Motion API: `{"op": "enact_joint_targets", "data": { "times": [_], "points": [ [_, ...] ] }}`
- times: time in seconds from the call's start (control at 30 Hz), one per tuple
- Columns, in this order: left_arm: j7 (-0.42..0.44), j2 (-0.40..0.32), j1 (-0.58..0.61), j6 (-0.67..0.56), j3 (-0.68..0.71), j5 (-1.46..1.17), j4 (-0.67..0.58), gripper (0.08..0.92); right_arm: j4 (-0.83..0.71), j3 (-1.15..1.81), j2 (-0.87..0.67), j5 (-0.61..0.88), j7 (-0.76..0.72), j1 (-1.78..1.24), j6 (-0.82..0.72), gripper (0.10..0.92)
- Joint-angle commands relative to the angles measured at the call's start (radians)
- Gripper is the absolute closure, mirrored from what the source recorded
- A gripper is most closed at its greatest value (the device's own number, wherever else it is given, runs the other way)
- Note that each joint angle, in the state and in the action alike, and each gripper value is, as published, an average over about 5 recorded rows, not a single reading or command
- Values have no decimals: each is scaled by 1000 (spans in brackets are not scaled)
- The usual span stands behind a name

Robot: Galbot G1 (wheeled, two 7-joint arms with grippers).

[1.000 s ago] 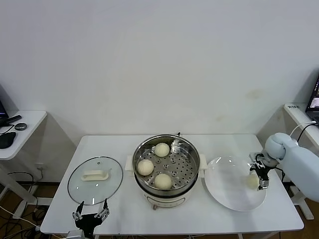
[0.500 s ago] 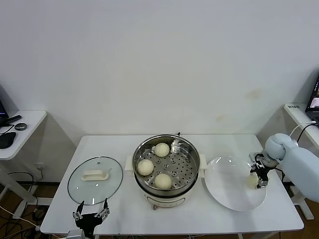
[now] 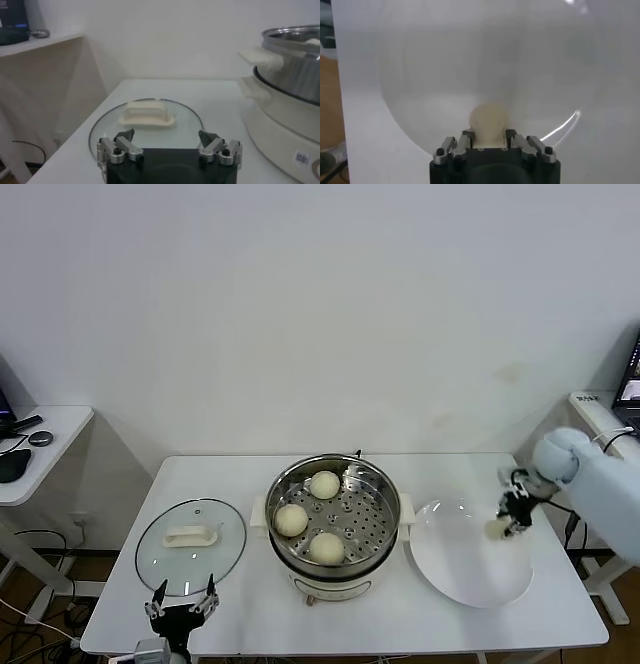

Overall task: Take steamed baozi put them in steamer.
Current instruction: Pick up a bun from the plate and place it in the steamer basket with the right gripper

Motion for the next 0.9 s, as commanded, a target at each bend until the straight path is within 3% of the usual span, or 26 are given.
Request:
{"op": "enact_joint_targets", "data": {
  "times": [0.03, 0.43, 0.9],
  "points": [
    [-8, 5, -8, -4, 0, 24, -17, 177, 202, -420, 29, 427, -9, 534, -202, 618],
    [-11, 11, -18, -3, 24, 16, -53, 177, 278, -602, 275, 728, 55, 752, -397, 618],
    [-12, 3, -33, -2, 22, -8, -46, 177, 294, -685, 379, 699, 194, 632, -464, 618]
  ]
}}
